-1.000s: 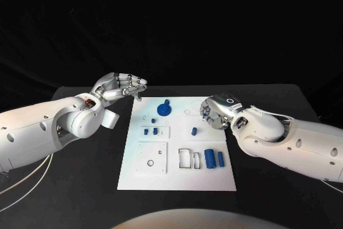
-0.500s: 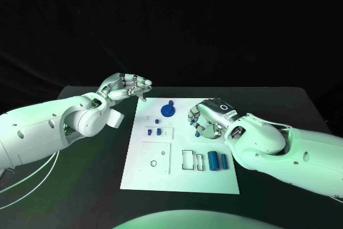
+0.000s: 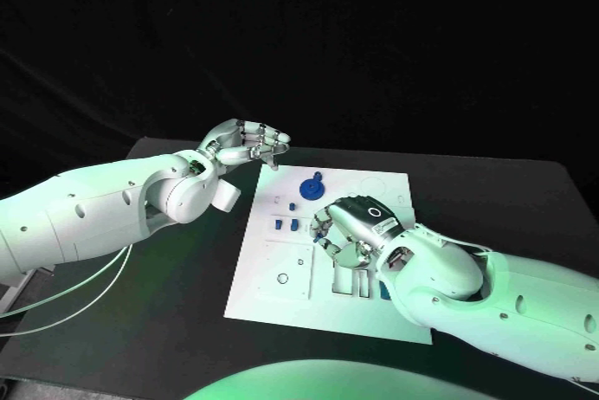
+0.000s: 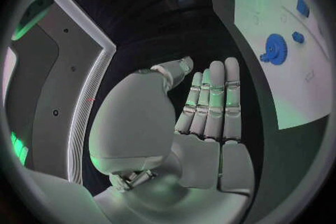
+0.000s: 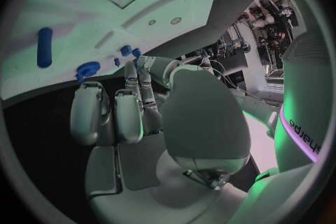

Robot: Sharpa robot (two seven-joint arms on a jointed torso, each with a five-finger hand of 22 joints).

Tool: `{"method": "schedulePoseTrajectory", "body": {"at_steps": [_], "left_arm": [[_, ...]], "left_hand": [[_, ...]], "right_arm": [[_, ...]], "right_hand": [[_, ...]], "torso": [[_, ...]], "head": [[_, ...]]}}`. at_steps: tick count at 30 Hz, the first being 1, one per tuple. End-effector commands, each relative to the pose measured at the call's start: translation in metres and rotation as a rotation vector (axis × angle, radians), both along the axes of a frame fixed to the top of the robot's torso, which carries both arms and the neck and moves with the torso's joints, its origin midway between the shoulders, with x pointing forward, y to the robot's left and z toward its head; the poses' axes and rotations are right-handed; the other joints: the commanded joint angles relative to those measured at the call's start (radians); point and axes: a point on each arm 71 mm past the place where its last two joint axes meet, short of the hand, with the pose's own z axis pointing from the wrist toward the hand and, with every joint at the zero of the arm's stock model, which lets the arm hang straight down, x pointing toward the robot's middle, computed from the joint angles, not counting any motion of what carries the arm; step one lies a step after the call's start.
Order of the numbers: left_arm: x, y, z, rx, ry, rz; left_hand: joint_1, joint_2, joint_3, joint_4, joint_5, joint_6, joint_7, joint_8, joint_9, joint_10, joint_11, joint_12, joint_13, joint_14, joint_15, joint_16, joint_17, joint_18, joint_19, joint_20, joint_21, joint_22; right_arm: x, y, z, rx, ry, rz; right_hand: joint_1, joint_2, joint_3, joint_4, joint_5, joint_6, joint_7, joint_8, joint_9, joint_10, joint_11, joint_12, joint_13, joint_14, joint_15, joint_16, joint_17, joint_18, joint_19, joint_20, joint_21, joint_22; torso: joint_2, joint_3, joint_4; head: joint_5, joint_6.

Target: Assemble the parts on the task board

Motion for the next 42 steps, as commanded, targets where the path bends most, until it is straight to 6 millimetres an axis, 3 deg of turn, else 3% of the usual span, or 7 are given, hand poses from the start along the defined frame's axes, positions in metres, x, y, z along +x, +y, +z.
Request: {"method": "schedulePoseTrajectory", "body": {"at_steps": [1, 7, 15, 42], "left_arm": [[0.000, -0.004, 0.001, -0.008, -0.005, -0.022], [0.001, -0.009, 0.001, -0.012, -0.006, -0.031], [0.001, -0.011, 0.001, -0.014, -0.005, -0.036], [0.001, -0.012, 0.001, -0.013, -0.002, -0.042]], "left_hand": [[0.000, 0.008, -0.003, -0.003, 0.005, -0.009, 0.000, -0.006, -0.001, -0.008, -0.002, -0.004, -0.001, -0.007, -0.002, -0.005, -0.002, 0.013, 0.000, 0.005, -0.006, -0.001], [0.000, 0.008, -0.003, -0.003, 0.005, -0.009, 0.000, -0.006, -0.001, -0.008, -0.002, -0.004, -0.001, -0.007, -0.002, -0.005, -0.002, 0.013, 0.000, 0.005, -0.006, -0.001], [0.000, 0.008, -0.003, -0.003, 0.005, -0.009, 0.000, -0.006, -0.001, -0.008, -0.002, -0.004, -0.001, -0.007, -0.002, -0.005, -0.002, 0.013, 0.000, 0.005, -0.006, -0.001], [0.000, 0.008, -0.003, -0.003, 0.005, -0.009, 0.000, -0.006, -0.001, -0.008, -0.002, -0.004, -0.001, -0.007, -0.002, -0.005, -0.002, 0.013, 0.000, 0.005, -0.006, -0.001]], "right_arm": [[-0.002, 0.005, -0.010, 0.009, 0.030, 0.023], [-0.005, 0.013, -0.025, 0.007, 0.060, 0.032], [-0.007, 0.019, -0.032, 0.007, 0.075, 0.043], [-0.007, 0.026, -0.043, -0.031, 0.090, 0.052]], "right_hand": [[-0.002, 0.011, 0.001, -0.004, 0.004, 0.004, -0.001, 0.001, 0.001, 0.027, -0.020, 0.006, 0.001, 0.023, -0.002, 0.002, 0.000, -0.009, 0.005, -0.003, -0.003, 0.116], [-0.003, 0.012, 0.002, -0.004, 0.004, 0.003, -0.001, 0.000, 0.001, 0.026, -0.020, 0.005, 0.001, 0.023, -0.002, 0.002, 0.000, -0.009, 0.005, -0.003, -0.002, 0.116], [-0.003, 0.013, 0.004, -0.004, 0.004, 0.002, 0.000, 0.000, 0.001, 0.025, -0.020, 0.004, 0.000, 0.023, -0.002, 0.002, 0.000, -0.009, 0.005, -0.003, -0.003, 0.116], [-0.004, 0.014, 0.005, -0.004, 0.004, 0.001, 0.000, -0.001, 0.001, 0.025, -0.019, 0.003, 0.000, 0.023, -0.001, 0.002, 0.000, -0.009, 0.005, -0.003, -0.005, 0.115]], "torso": [[0.001, -0.0011, -0.0005], [0.001, 0.0009, -0.0007], [0.002, 0.0018, -0.0009], [0.001, 0.0012, -0.0009]], "head": [[0.016, -0.005], [0.031, -0.014], [0.041, -0.021], [0.045, -0.032]]}}
